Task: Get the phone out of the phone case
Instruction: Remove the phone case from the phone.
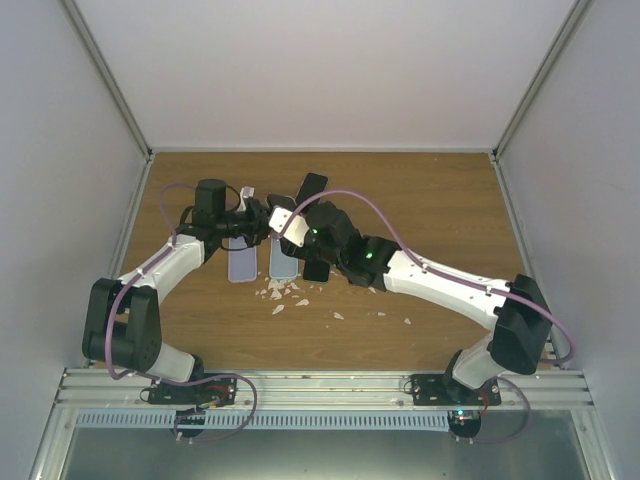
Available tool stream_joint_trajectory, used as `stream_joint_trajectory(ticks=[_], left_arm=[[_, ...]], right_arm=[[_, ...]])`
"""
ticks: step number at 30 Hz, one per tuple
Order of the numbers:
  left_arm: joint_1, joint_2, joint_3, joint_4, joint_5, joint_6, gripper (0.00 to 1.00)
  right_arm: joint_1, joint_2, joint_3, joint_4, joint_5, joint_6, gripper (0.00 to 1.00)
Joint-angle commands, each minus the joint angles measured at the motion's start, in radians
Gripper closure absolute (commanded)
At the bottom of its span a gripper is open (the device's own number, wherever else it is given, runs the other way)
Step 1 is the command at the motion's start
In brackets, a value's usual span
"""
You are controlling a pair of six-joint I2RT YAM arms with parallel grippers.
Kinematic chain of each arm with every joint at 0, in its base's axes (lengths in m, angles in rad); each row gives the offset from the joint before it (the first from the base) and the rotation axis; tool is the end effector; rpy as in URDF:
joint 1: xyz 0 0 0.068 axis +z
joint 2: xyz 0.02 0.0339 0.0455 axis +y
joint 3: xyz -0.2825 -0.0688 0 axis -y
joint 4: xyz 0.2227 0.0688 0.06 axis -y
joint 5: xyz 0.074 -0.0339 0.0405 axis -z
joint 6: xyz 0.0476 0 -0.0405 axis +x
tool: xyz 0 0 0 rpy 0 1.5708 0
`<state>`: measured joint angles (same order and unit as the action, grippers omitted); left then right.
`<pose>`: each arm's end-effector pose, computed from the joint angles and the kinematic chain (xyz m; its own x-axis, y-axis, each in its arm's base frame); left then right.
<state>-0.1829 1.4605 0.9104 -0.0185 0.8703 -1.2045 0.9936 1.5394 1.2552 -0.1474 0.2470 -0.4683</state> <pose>0.2867 -0.0900 0.2726 -0.8906 -0.4473 0.0825 -0.2255 0.2765 -0.9342 0.2012 0.2877 0.3407 0.1084 -0.6356 -0.7643 -0.7200 0.4800 -0.5012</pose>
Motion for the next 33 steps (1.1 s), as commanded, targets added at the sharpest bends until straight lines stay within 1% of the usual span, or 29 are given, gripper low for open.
stream_joint_trajectory(ticks=[1, 8, 17, 22, 27, 28, 30, 31, 32, 33], left_arm=[[0.011, -0.003, 0.004, 0.093, 0.042, -0.014, 0.96], [0.019, -0.002, 0.001, 0.098, 0.045, -0.020, 0.96], [0.001, -0.018, -0.010, 0.124, 0.072, -0.030, 0.96], [-0.011, -0.026, -0.017, 0.142, 0.089, -0.041, 0.97], [-0.021, -0.034, -0.023, 0.148, 0.094, -0.044, 0.99], [-0.022, -0.036, -0.025, 0.149, 0.095, -0.044, 0.99], [-0.021, -0.040, -0.028, 0.148, 0.096, -0.044, 1.00], [-0.022, -0.041, -0.027, 0.145, 0.098, -0.042, 1.00], [-0.021, -0.044, -0.025, 0.141, 0.099, -0.038, 1.00], [-0.019, -0.045, -0.023, 0.136, 0.098, -0.034, 1.00]], right_arm=[[0.016, 0.012, -0.031, 0.013, 0.032, -0.027, 0.32], [0.016, -0.004, -0.065, 0.033, 0.024, -0.028, 0.35], [0.017, 0.053, -0.067, 0.138, 0.201, -0.102, 0.47], [0.016, 0.073, -0.102, 0.248, 0.264, -0.171, 0.50], [0.002, 0.100, -0.097, 0.298, 0.287, -0.193, 0.53], [-0.002, 0.104, -0.092, 0.302, 0.288, -0.197, 0.56], [-0.005, 0.111, -0.083, 0.304, 0.292, -0.201, 0.65], [-0.007, 0.112, -0.079, 0.301, 0.291, -0.199, 0.70], [-0.007, 0.112, -0.072, 0.291, 0.294, -0.198, 0.78], [-0.009, 0.108, -0.066, 0.283, 0.295, -0.194, 0.84]])
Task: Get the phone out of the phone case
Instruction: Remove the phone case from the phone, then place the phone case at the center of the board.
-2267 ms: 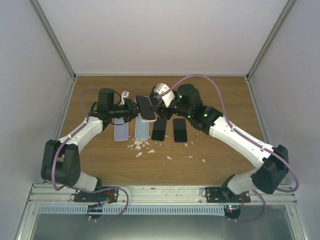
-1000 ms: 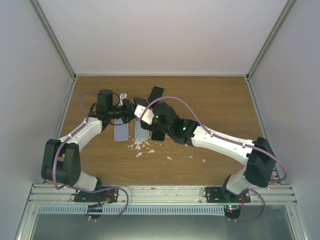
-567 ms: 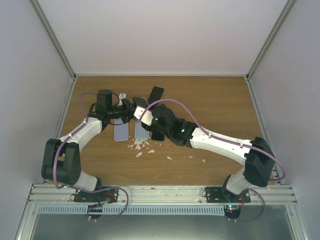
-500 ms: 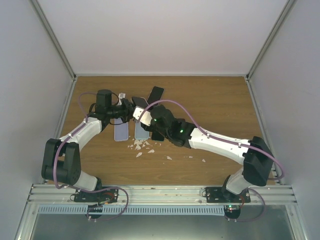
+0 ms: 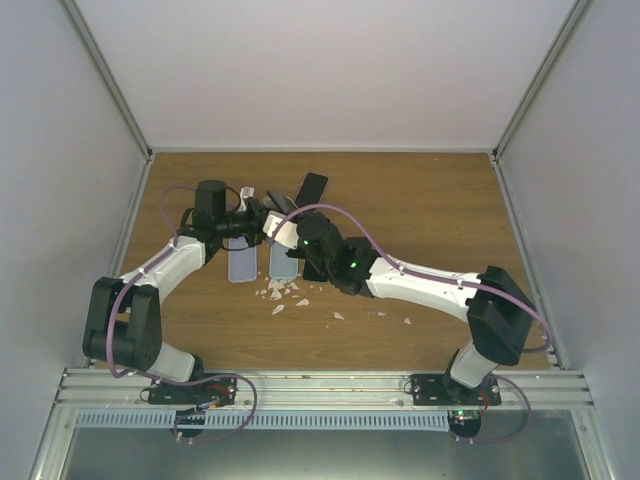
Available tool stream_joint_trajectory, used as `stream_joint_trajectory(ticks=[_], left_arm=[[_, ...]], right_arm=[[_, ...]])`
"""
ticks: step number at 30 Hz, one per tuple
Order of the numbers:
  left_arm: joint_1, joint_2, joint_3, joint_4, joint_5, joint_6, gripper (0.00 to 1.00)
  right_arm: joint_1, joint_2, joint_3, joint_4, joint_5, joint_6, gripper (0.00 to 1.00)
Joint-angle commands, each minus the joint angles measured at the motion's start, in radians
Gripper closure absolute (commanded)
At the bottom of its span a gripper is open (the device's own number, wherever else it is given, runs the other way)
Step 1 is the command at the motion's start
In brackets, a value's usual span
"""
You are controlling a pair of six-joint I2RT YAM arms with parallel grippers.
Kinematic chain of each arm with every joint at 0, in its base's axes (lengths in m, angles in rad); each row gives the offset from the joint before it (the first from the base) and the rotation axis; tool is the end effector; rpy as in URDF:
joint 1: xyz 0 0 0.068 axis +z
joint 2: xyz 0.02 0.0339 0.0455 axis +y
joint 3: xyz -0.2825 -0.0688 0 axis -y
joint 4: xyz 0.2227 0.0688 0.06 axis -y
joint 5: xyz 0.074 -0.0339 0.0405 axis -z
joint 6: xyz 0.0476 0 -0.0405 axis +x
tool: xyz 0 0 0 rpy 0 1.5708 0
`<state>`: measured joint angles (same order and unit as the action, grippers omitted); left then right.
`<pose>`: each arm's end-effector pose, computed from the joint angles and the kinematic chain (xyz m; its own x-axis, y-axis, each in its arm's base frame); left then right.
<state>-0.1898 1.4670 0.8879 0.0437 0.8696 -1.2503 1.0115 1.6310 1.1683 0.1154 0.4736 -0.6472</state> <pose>0.2878 -0.0923 0.2694 -0.8858 -0.4533 0.0990 -0.2339 0.2519 -0.9391 0.2160 0.3042 0.3102 0.1736 -0.7341 -0.6565 -0.5291 0.4928 -0.6908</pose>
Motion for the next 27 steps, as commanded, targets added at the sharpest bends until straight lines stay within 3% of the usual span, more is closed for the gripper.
stream_joint_trajectory(ticks=[1, 3, 11, 17, 21, 23, 27], left_arm=[[-0.012, -0.054, 0.000, 0.071, 0.096, 0.016, 1.00], [-0.007, -0.059, -0.002, 0.059, 0.087, 0.026, 1.00], [0.059, -0.071, 0.015, -0.088, -0.017, 0.185, 1.00], [0.119, -0.080, 0.043, -0.142, -0.044, 0.469, 1.00], [0.184, -0.064, 0.059, -0.188, 0.088, 0.642, 1.00], [0.241, -0.066, 0.084, -0.258, 0.128, 0.747, 1.00], [0.298, -0.070, 0.175, -0.493, 0.079, 1.002, 1.00]], right_arm=[[-0.025, 0.011, 0.027, 0.015, 0.069, -0.013, 0.89], [-0.025, -0.003, 0.034, 0.006, 0.067, -0.010, 0.99], [-0.033, -0.083, 0.105, -0.077, 0.013, 0.028, 1.00], [-0.058, -0.139, 0.177, -0.179, -0.065, 0.086, 0.99], [-0.086, -0.181, 0.186, -0.227, -0.096, 0.112, 1.00], [-0.108, -0.202, 0.173, -0.241, -0.113, 0.124, 1.00], [-0.158, -0.251, 0.124, -0.245, -0.134, 0.138, 1.00]])
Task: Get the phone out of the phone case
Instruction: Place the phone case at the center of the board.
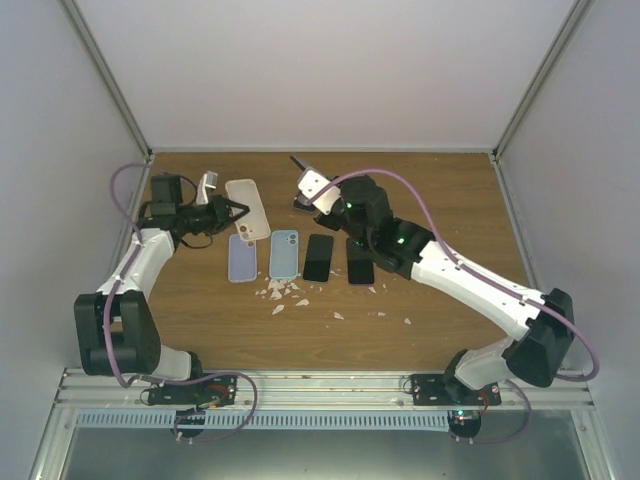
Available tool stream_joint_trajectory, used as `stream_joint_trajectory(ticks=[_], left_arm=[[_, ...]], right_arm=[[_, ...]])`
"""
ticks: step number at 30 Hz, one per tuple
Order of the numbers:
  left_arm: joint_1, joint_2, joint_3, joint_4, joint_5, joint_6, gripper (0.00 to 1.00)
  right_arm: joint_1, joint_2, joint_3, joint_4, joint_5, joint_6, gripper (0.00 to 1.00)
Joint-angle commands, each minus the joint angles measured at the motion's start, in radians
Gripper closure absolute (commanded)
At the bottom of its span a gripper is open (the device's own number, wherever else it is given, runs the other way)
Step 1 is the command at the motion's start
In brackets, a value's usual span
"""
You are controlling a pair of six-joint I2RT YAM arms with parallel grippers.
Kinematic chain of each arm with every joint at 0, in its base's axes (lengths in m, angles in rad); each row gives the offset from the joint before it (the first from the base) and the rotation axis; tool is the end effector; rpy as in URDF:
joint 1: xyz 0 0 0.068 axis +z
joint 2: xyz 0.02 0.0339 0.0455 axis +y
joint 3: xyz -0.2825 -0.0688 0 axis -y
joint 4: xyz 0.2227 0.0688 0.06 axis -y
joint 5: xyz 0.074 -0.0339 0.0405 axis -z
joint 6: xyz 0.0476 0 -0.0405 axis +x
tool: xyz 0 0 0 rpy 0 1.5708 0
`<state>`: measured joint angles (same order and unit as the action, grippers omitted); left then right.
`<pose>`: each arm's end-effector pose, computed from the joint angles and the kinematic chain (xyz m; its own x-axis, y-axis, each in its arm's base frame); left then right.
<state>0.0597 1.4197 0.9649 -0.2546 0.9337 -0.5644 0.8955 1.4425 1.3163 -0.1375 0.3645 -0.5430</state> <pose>0.2833 -0.0214 0.2822 -0.8561 -0.3699 -0.3610 0.1366 0.5117 -0.8483 0.2175 0.2444 0.3943 0.1261 -0.6148 -0.7786 -0.5243 0.6249 -0.5784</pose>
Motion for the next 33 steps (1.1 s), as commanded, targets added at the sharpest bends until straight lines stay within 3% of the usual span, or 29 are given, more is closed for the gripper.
stream_joint_trajectory(ticks=[1, 6, 11, 25, 33], left_arm=[[0.058, -0.020, 0.119, -0.249, -0.013, 0.366, 1.00], [0.123, -0.003, 0.177, -0.447, -0.085, 0.593, 1.00], [0.178, 0.017, 0.178, -0.525, -0.134, 0.716, 1.00], [0.338, 0.225, 0.166, -0.638, -0.163, 0.893, 1.00], [0.359, 0.399, 0.199, -0.702, -0.169, 0.980, 1.00]], right_arm=[[-0.053, -0.075, -0.036, 0.006, -0.030, 0.035, 1.00], [-0.114, -0.131, -0.087, 0.001, -0.054, 0.048, 1.00], [-0.169, -0.189, -0.145, 0.003, -0.071, 0.044, 1.00], [-0.302, -0.325, -0.274, -0.020, -0.117, 0.043, 1.00], [-0.316, -0.326, -0.275, -0.025, -0.133, 0.057, 1.00]])
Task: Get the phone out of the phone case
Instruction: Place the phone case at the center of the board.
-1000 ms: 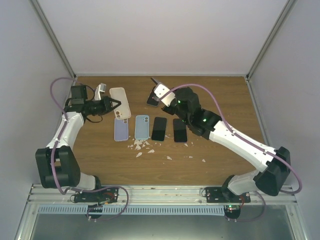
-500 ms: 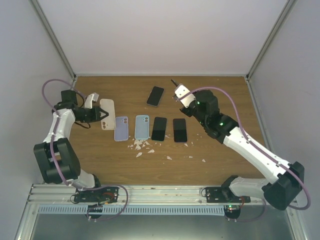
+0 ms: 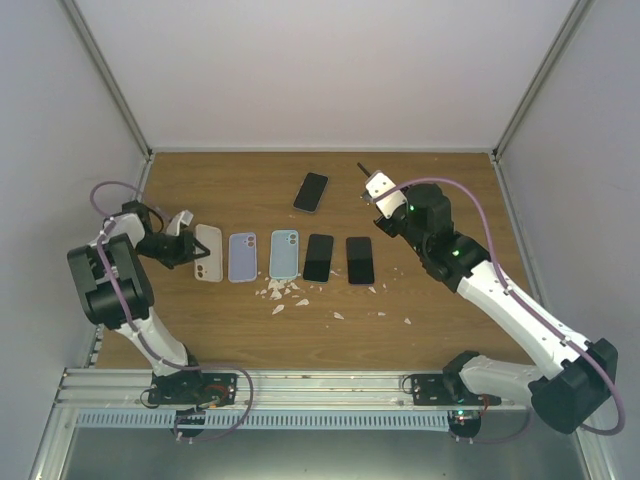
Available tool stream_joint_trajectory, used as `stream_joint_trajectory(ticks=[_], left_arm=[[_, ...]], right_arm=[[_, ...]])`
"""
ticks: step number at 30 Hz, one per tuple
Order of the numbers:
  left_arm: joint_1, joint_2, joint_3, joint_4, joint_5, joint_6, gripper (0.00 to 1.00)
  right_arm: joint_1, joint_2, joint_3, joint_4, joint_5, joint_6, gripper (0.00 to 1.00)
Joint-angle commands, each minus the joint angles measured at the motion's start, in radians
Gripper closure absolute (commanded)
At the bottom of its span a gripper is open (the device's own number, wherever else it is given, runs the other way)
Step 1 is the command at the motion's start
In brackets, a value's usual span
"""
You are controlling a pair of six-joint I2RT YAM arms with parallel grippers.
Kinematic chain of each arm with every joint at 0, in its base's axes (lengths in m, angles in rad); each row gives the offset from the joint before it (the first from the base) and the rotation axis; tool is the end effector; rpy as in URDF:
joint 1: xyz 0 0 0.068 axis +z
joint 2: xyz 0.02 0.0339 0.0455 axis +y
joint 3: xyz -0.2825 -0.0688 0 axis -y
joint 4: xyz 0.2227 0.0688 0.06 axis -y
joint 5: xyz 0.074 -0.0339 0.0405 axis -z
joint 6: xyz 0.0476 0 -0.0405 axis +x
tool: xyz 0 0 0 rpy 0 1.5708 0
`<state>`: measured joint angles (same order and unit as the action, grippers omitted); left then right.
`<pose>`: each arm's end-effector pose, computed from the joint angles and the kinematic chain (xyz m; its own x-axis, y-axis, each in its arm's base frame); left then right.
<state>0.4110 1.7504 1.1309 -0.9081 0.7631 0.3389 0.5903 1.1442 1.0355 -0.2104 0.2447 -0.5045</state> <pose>0.2802 0.0862 0.2027 -0.9507 -0.1522 -0.2703 0.0580 0.7688 -0.6369 0.2101 0.1269 0.3685 -0.0595 -0.6044 -0.7945 -0.4314 0.7333 -0.5255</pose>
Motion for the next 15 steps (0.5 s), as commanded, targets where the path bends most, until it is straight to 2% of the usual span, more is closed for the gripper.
stream_joint_trajectory(ticks=[1, 4, 7, 10, 15], left_arm=[[0.008, 0.080, 0.035, -0.047, -0.009, 0.081, 1.00], [0.009, 0.103, 0.032, -0.010, -0.050, 0.064, 0.99], [0.008, 0.117, 0.035, 0.039, -0.105, 0.031, 0.92], [0.008, 0.130, 0.039, 0.081, -0.180, 0.007, 0.81], [0.008, 0.138, 0.032, 0.110, -0.258, -0.015, 0.56]], right_arm=[[-0.010, -0.026, 0.007, 0.048, -0.012, 0.018, 0.99], [-0.013, -0.023, 0.009, 0.043, -0.018, 0.022, 0.99], [-0.013, -0.016, 0.012, 0.039, -0.023, 0.026, 1.00], [-0.014, -0.009, 0.017, 0.037, -0.026, 0.027, 1.00], [-0.014, 0.000, 0.030, 0.035, -0.033, 0.026, 1.00]])
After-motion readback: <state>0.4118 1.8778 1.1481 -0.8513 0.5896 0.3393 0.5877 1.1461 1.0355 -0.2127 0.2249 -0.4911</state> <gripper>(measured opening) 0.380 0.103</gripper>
